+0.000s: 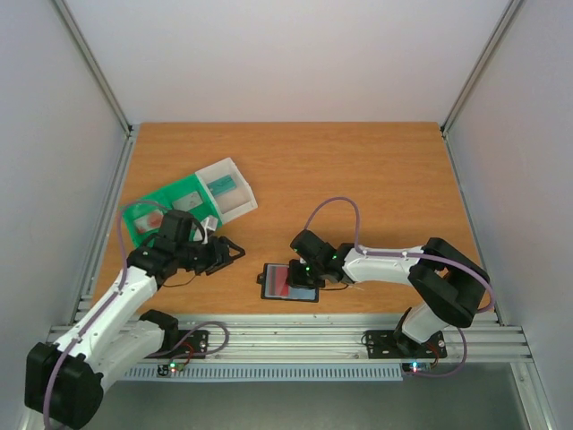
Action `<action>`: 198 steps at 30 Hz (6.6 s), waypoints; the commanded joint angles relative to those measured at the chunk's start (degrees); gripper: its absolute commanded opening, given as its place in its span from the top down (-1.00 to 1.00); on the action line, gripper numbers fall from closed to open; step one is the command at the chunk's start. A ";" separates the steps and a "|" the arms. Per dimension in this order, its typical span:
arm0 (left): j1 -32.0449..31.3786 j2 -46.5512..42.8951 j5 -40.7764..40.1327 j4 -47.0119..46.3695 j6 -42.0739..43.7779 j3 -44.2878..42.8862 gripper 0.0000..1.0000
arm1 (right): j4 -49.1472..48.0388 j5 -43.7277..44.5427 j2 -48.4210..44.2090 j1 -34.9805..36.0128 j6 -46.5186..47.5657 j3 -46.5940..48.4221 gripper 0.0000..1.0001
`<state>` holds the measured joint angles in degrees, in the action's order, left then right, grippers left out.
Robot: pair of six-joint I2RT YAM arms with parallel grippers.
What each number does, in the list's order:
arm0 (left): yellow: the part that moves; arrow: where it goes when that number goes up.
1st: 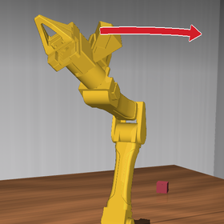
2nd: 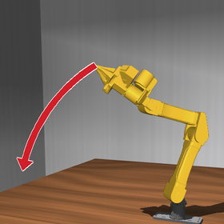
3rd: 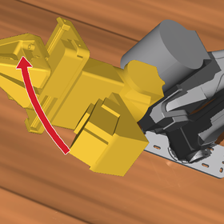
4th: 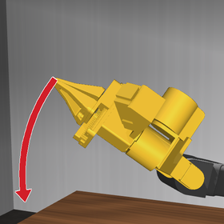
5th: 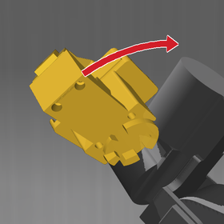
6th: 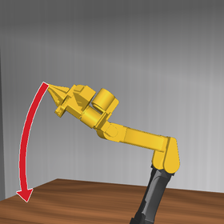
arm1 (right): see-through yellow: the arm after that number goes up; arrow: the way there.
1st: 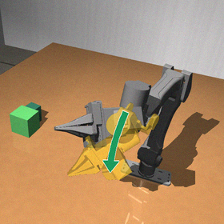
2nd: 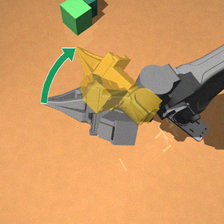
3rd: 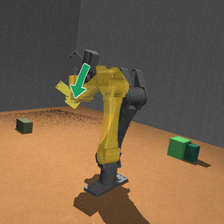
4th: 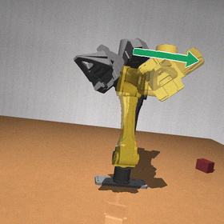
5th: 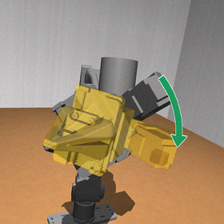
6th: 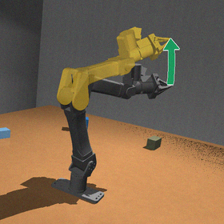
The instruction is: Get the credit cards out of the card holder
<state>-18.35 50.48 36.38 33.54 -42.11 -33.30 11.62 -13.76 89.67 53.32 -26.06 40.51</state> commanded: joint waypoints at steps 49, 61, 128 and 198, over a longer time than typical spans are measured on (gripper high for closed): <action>-18.25 29.36 -6.07 -38.92 -12.19 2.86 -0.07 | -3.69 0.66 -0.27 0.03 1.37 -6.49 0.93; -18.30 31.36 -4.65 -41.43 -13.09 3.65 -0.06 | -3.88 0.84 -0.35 0.03 1.15 -6.77 0.94; -21.88 32.25 -4.54 -40.06 -13.95 3.24 0.48 | -4.36 1.53 -3.62 0.03 1.06 -7.57 0.87; -30.61 38.19 -14.12 -32.91 -12.02 -3.49 0.38 | 5.03 9.99 -16.49 0.03 3.21 -8.08 0.79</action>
<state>-48.62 86.87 23.11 2.20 -55.02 -36.64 18.72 -3.62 72.29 53.25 -23.24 32.36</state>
